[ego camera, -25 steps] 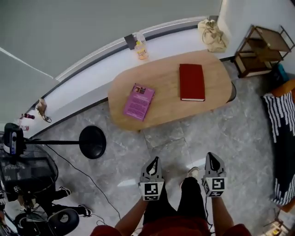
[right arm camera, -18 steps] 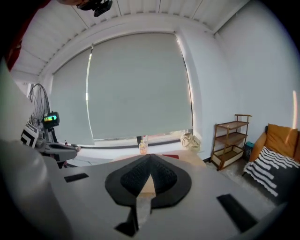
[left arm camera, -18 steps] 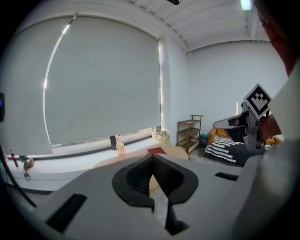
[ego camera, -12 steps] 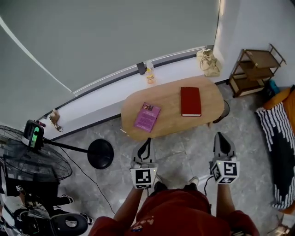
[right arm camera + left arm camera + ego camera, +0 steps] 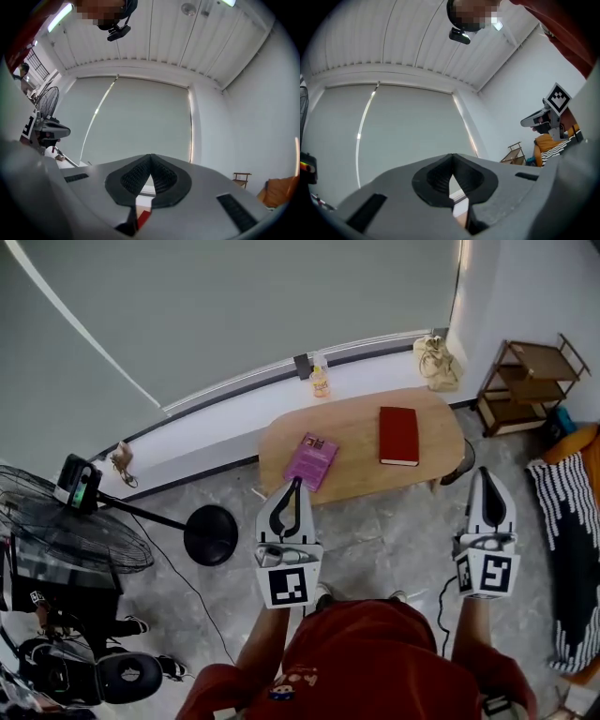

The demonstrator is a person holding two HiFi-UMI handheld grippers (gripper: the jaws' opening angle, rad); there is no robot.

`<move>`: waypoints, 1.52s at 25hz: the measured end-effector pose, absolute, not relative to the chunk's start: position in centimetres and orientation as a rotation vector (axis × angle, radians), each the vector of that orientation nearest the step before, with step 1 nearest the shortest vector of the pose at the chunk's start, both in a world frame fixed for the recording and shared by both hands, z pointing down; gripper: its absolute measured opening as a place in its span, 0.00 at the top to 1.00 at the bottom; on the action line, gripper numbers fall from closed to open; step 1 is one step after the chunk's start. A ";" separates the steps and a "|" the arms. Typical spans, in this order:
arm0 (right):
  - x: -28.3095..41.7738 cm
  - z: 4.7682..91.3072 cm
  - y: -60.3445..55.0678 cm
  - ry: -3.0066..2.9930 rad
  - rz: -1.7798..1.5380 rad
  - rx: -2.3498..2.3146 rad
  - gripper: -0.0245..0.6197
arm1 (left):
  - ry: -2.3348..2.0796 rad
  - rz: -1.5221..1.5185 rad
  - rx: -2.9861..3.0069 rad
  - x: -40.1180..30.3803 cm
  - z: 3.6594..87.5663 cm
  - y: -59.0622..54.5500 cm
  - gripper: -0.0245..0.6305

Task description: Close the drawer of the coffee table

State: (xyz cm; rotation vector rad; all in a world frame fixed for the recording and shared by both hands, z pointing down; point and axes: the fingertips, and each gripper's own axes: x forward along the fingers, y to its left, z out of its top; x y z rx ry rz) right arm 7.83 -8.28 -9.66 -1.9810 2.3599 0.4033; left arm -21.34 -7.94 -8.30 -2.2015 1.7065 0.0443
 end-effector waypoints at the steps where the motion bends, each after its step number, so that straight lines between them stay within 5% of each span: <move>1: 7.4 -9.5 -8.0 2.365 0.408 -1.980 0.97 | 1.716 0.046 -2.193 -21.8 -8.2 -7.6 0.95; 38: 4.4 -7.6 -8.3 2.468 0.390 -1.961 0.97 | 1.621 -0.232 -2.149 -22.8 -5.6 -7.0 0.95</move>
